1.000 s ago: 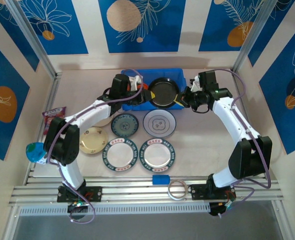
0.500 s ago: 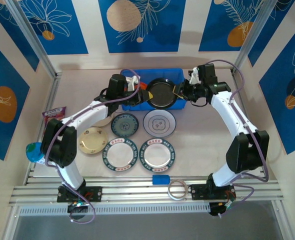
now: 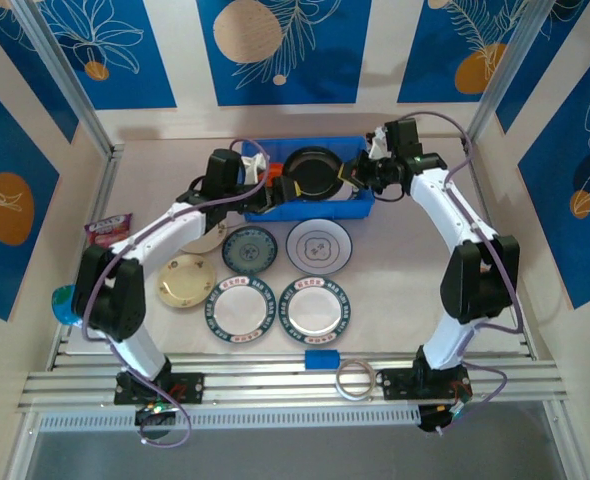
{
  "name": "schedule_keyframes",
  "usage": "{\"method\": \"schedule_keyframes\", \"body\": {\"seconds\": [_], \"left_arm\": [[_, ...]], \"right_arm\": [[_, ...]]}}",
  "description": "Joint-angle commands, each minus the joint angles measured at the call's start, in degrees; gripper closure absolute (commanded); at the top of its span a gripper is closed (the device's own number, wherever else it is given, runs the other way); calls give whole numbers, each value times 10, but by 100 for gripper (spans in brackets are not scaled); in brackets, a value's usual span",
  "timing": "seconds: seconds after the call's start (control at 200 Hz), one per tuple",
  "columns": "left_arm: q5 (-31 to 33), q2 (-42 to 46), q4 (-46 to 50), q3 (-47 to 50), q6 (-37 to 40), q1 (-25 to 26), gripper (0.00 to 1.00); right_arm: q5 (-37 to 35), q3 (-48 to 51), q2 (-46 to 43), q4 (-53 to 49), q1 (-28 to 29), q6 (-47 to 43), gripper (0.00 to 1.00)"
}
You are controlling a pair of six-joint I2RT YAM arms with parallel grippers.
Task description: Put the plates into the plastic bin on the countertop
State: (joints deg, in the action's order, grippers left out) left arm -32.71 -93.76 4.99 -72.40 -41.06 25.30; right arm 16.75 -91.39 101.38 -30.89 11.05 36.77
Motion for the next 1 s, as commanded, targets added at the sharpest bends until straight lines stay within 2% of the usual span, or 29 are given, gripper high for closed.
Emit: {"method": "schedule_keyframes", "body": {"seconds": [0.0,0.19,0.35,0.5,0.69,0.87,0.991], "left_arm": [[37,58,56,8,64,-23,11],[62,111,91,47,84,-48,11],[65,158,82,98,78,-65,11],[84,209,89,149,61,-65,12],[110,266,87,209,41,-66,15],[111,265,60,226,20,-66,15],[107,258,50,225,19,-66,15]], "right_arm": [[-20,-61,34,-18,6,12,100],[-51,-159,125,-65,20,-1,100],[-51,-207,187,-57,28,10,100],[-63,-233,234,-33,38,28,100],[-81,-332,330,-68,57,26,100],[-95,-450,416,-119,76,27,100],[-96,-470,436,-116,84,31,100]]}}
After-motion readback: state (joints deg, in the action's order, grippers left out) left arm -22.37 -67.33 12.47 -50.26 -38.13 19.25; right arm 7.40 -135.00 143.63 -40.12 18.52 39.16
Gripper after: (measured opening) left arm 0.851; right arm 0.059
